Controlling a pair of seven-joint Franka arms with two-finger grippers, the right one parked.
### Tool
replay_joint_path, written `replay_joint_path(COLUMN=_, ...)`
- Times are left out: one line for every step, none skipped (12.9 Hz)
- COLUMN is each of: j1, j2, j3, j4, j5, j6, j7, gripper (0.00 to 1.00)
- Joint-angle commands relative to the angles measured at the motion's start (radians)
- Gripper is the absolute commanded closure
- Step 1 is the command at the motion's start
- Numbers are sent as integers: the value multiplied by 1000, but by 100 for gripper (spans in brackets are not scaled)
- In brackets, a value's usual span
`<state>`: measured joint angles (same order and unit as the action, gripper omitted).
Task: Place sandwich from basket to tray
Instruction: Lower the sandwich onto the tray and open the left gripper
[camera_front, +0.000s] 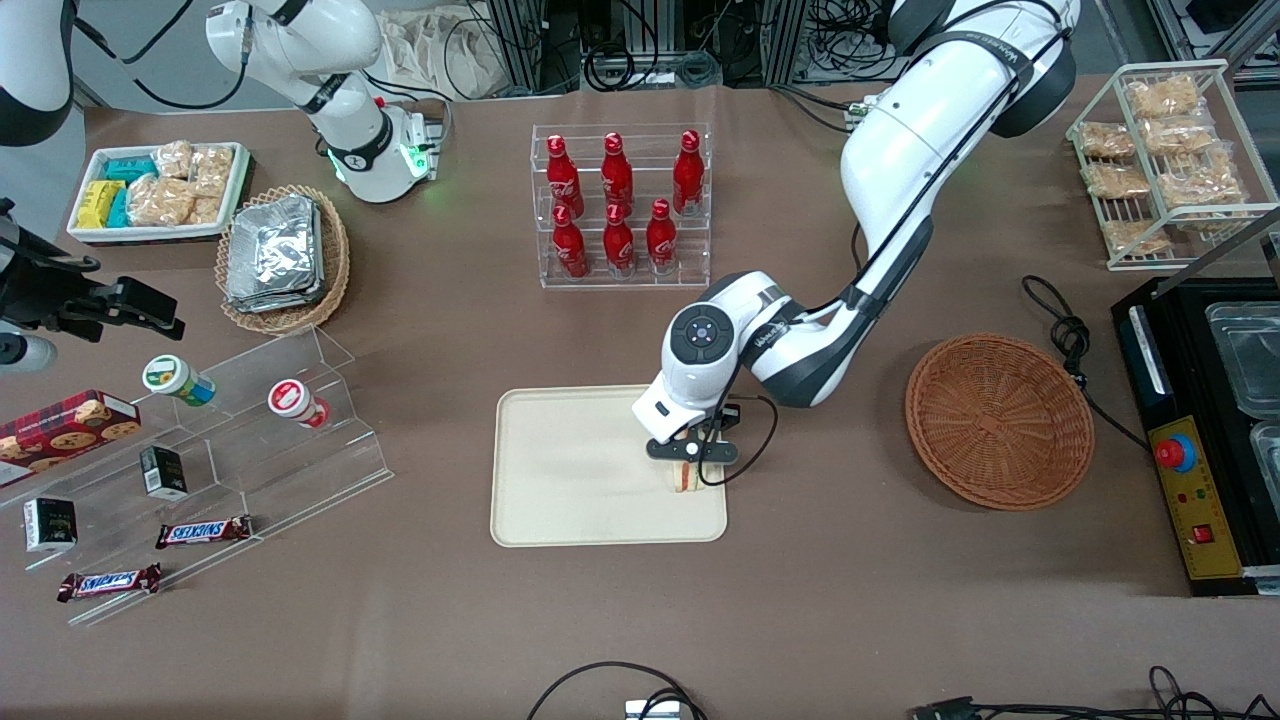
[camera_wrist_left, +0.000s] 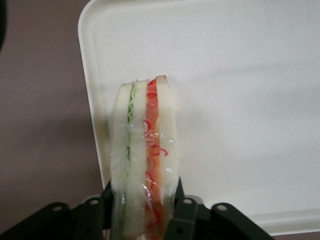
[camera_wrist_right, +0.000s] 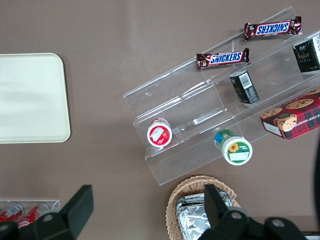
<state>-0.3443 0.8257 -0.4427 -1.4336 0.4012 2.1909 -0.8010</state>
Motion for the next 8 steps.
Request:
replay_joint_path(j1=-16, j2=23, j3=6, j4=44, j5=21, j6=-7, j7=-26, gripper=17)
replay_joint_path(j1=-16, j2=23, j3=6, j4=54, j5=16, j6=-7, j7=-26, gripper=4)
replay_joint_path(j1=-16, j2=20, j3=6, j4=61, j5=15, j6=-7, j7=-27, gripper=2)
replay_joint_path(j1=-12, j2=12, j3=6, j4=62, j5=13, j6=-8, j7=-32, gripper=1)
replay_joint_path(j1=-5, j2=3, j3=6, j4=64, j5=11, j6=-13, j7=-55, gripper=1)
replay_joint_path(j1=-2, j2=-19, j3=6, j4=70, j5=10, j6=-19, j7=-79, gripper=1)
replay_joint_path(j1=5, j2=-46, j3=6, j4=74, j5=10, j6=-20, j7=-99, gripper=1)
replay_joint_path(j1=36, j2=-77, j3=6, j4=73, j5=7, j6=-31, j7=-128, gripper=0)
